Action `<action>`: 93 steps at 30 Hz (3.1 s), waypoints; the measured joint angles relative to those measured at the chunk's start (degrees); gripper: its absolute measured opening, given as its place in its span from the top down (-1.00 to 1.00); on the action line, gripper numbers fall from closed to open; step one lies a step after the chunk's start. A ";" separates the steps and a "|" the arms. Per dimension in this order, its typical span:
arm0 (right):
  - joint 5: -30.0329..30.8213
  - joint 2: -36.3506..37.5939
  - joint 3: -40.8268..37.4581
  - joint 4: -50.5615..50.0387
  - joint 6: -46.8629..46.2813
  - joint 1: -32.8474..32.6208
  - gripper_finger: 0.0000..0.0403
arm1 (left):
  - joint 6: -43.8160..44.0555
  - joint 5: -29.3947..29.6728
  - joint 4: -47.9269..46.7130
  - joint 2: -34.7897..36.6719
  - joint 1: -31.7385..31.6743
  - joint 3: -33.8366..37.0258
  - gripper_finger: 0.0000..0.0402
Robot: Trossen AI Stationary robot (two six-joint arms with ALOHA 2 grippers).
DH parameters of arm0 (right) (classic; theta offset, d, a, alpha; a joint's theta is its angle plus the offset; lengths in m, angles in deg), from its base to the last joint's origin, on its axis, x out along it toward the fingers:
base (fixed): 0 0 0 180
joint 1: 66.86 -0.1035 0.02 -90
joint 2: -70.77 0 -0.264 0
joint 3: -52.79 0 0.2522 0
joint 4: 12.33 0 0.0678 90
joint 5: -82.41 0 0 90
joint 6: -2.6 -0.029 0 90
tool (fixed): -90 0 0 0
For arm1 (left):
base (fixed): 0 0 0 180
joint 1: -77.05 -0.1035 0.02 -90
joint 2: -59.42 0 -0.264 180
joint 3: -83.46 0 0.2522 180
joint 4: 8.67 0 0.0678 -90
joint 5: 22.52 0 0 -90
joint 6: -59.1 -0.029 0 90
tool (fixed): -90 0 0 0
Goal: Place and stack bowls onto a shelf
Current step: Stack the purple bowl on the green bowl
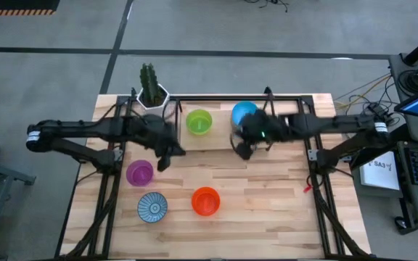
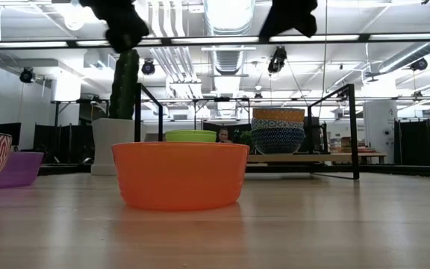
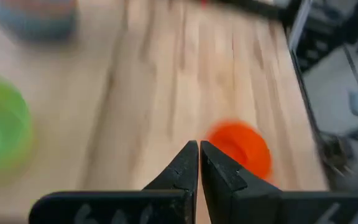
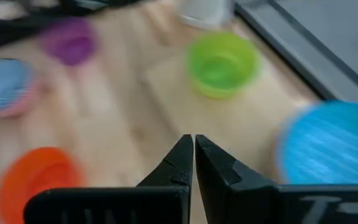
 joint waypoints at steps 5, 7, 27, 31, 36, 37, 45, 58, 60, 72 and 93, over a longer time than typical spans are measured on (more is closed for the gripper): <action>0.03 1.50 -7.45 13.35 1.43 -8.17 0.96 | 10.71 0.02 -11.14 -0.44 6.80 -0.37 1.00; 0.05 1.50 -9.15 16.27 2.59 -10.38 0.96 | 13.72 0.02 -14.80 -0.42 9.82 -0.10 1.00; 0.07 1.04 -14.27 26.11 8.28 -14.68 0.96 | 54.45 10.35 -24.21 -0.44 18.17 17.57 0.71; 0.07 1.04 -14.27 26.11 8.67 -14.68 0.96 | 54.48 10.45 -18.72 -0.44 18.12 20.18 0.47; 0.07 1.04 -14.27 26.18 8.67 -14.68 0.96 | 54.76 12.40 -16.25 -0.63 18.12 22.28 0.33; 0.07 1.04 -14.27 26.21 8.69 -14.68 0.96 | 54.91 13.28 -16.23 -0.80 18.12 22.64 0.32; 0.07 1.04 -14.27 27.05 9.34 -14.68 0.96 | 54.40 15.09 -13.98 -4.09 18.12 23.38 0.45; 0.07 1.02 -14.27 27.02 10.12 -14.68 0.96 | 48.79 16.09 -14.26 -13.16 18.34 18.44 0.97; 0.05 1.02 -14.27 27.00 10.95 -14.68 0.96 | 47.18 16.09 -17.03 -13.37 18.35 15.47 0.99; -0.04 1.42 -16.90 26.63 14.66 -14.66 0.96 | 19.05 15.75 -30.36 -13.31 26.30 -11.52 1.00; -0.50 4.19 -17.88 26.48 16.51 -16.58 0.96 | -15.85 31.09 -6.20 -14.62 2.11 -14.24 1.00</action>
